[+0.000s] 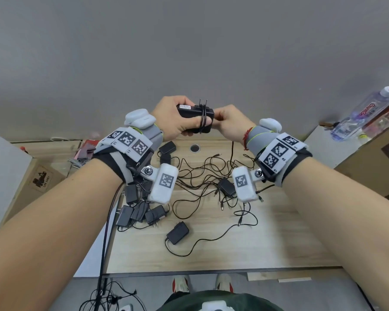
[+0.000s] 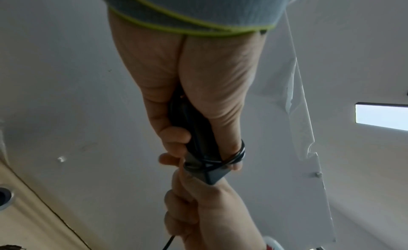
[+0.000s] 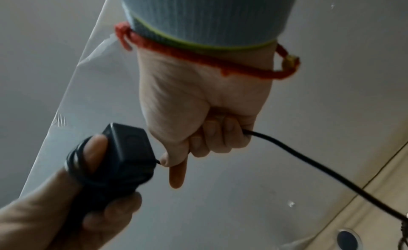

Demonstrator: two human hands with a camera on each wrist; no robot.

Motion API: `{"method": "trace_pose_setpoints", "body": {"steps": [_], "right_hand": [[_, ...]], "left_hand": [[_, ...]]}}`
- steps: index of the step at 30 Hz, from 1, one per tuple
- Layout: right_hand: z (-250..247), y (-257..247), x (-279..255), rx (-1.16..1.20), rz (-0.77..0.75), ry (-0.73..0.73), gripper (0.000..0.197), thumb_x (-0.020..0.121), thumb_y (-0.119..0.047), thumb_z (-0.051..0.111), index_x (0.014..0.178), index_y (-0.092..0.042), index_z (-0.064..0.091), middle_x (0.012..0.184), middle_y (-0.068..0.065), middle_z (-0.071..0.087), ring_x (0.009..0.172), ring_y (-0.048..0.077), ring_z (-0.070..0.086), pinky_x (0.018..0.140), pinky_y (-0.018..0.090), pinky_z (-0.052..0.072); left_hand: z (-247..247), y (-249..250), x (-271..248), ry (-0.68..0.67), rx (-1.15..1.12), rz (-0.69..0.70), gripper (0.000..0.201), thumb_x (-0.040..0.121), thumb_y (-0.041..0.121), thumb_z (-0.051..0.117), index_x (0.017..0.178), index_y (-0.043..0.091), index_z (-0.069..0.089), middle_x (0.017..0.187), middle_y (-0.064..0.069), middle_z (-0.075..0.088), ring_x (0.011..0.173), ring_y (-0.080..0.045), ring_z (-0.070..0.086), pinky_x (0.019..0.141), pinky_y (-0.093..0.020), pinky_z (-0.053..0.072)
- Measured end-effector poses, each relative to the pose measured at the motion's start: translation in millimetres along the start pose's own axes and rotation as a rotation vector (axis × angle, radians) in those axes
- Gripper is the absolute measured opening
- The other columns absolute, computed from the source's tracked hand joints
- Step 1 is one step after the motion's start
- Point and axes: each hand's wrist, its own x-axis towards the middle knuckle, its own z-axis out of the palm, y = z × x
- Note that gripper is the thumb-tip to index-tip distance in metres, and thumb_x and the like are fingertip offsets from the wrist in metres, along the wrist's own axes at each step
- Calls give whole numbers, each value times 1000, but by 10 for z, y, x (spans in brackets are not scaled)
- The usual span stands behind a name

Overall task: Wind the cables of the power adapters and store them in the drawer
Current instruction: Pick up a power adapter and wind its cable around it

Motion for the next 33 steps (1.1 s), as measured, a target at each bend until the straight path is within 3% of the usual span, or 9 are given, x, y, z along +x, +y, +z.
{"method": "trace_pose_setpoints", "body": {"steps": [2, 4, 6, 11, 15, 20, 24, 29, 33], "right_hand": [[78, -6, -59, -34, -4, -55, 20, 97, -28, 59, 84, -22, 73, 71, -10, 65, 67, -1, 54, 72, 19, 44], [170, 1, -87, -57, -23, -105, 21, 98, -35, 57, 90, -28, 75, 88, -2, 74, 85, 14, 67, 80, 22, 47], [220, -29, -103, -76, -24, -130, 22, 99, -37, 55, 96, -28, 76, 83, -2, 72, 79, 21, 68, 69, 16, 46], [171, -141, -117, -137, -42, -151, 21, 95, -38, 61, 90, -26, 78, 57, -8, 45, 49, 7, 44, 49, 14, 33], [54, -207, -78, -133, -95, -126, 16, 88, -42, 68, 81, -31, 77, 65, 1, 47, 65, 13, 38, 62, 27, 34], [-170, -304, -51, -12, -109, -63, 12, 87, -27, 74, 84, -16, 78, 65, -7, 68, 65, 1, 54, 73, 21, 47], [-259, -256, 13, 44, -107, 23, 16, 83, -27, 78, 82, -11, 76, 61, -8, 65, 59, 1, 50, 72, 14, 45], [-322, -108, 74, 102, -66, 112, 12, 85, -27, 77, 76, -19, 72, 58, -4, 58, 56, 3, 42, 63, 16, 39], [-223, 41, 76, 82, -44, 94, 17, 92, -27, 68, 76, -23, 71, 64, -5, 54, 62, 4, 41, 63, 19, 37]], "left_hand": [[-10, -14, 45, 36, -24, 0, 30, 75, 15, 83, 84, 8, 56, 67, -14, 65, 51, -22, 59, 50, -28, 52], [-27, -50, 103, 80, -41, -13, 31, 75, 15, 84, 79, 10, 54, 67, -12, 64, 48, -20, 59, 47, -25, 50], [-38, -91, 146, 116, -50, -38, 31, 74, 16, 84, 79, 10, 54, 72, -10, 63, 47, -13, 61, 45, -20, 48], [-115, -269, 235, 171, 32, -104, 37, 66, 28, 90, 78, 15, 57, 80, -10, 66, 54, -18, 65, 50, -25, 52], [-123, -328, 235, 152, 193, -126, 34, 63, 31, 90, 78, 23, 61, 79, -5, 70, 57, -17, 67, 51, -26, 54], [-84, -303, 190, 72, 333, -94, 32, 62, 33, 89, 75, 24, 61, 64, 4, 68, 52, -13, 67, 49, -26, 53], [-48, -224, 162, 20, 366, -70, 35, 61, 33, 91, 76, 23, 61, 63, 5, 66, 49, -12, 63, 46, -24, 52], [-1, -163, 118, -63, 285, -44, 41, 55, 37, 92, 76, 21, 61, 68, -1, 68, 60, -26, 68, 61, -52, 59], [43, -87, 118, -99, 119, -4, 42, 58, 32, 91, 79, 14, 60, 68, -11, 68, 57, -32, 66, 56, -41, 56]]}}
